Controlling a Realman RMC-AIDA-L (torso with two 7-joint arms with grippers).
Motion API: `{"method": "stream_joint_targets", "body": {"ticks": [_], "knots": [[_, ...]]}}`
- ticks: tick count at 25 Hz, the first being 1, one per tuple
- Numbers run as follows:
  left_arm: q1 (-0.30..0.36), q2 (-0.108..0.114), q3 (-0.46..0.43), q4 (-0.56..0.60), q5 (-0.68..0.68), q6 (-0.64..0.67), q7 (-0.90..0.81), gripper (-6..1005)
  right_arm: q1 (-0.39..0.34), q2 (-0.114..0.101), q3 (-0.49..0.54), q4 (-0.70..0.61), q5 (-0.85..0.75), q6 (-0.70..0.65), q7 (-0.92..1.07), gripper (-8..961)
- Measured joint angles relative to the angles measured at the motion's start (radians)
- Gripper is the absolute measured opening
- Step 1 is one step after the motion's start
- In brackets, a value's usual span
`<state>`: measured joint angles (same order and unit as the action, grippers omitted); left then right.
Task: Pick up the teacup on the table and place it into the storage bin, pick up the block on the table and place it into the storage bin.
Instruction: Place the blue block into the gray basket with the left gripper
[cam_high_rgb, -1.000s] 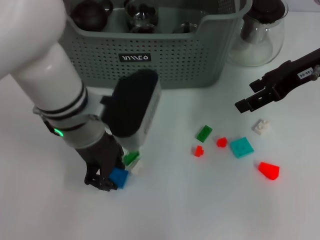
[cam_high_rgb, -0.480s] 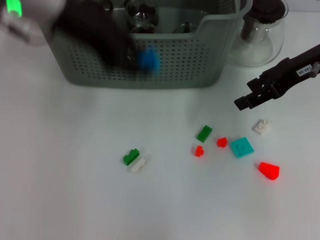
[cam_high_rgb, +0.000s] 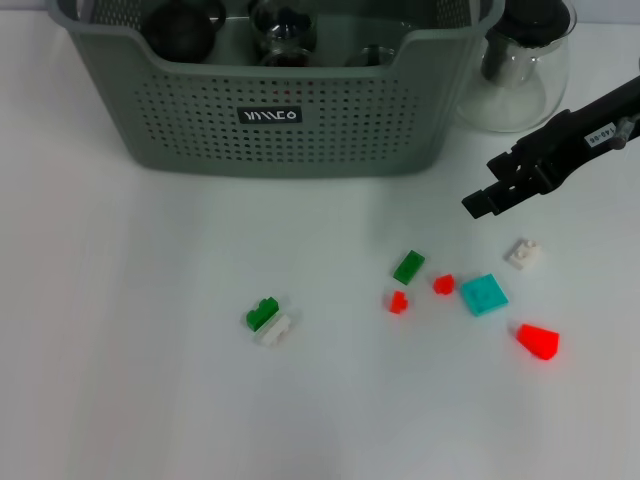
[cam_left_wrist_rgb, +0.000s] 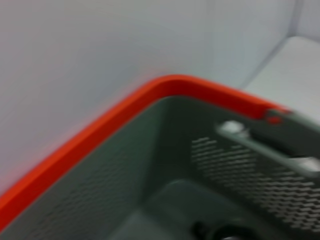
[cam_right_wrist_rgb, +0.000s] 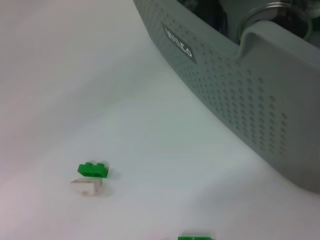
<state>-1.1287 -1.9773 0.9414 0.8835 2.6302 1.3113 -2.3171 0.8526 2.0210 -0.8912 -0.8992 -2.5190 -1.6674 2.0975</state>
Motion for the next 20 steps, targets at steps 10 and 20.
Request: {"method": "stream_joint_targets", "body": {"ticks": [10, 20], "knots": [[-0.055, -0.046, 0.028, -0.121, 0.197, -0.161, -0.054, 397, 0.003, 0.003, -0.015, 0.002, -0.002, -0.005, 0.004, 815], [-0.039, -0.063, 0.044, -0.121, 0.225, -0.169, -0.063, 568, -0.005, 0.007, -0.026, 0.002, -0.003, -0.004, 0.004, 816]]}}
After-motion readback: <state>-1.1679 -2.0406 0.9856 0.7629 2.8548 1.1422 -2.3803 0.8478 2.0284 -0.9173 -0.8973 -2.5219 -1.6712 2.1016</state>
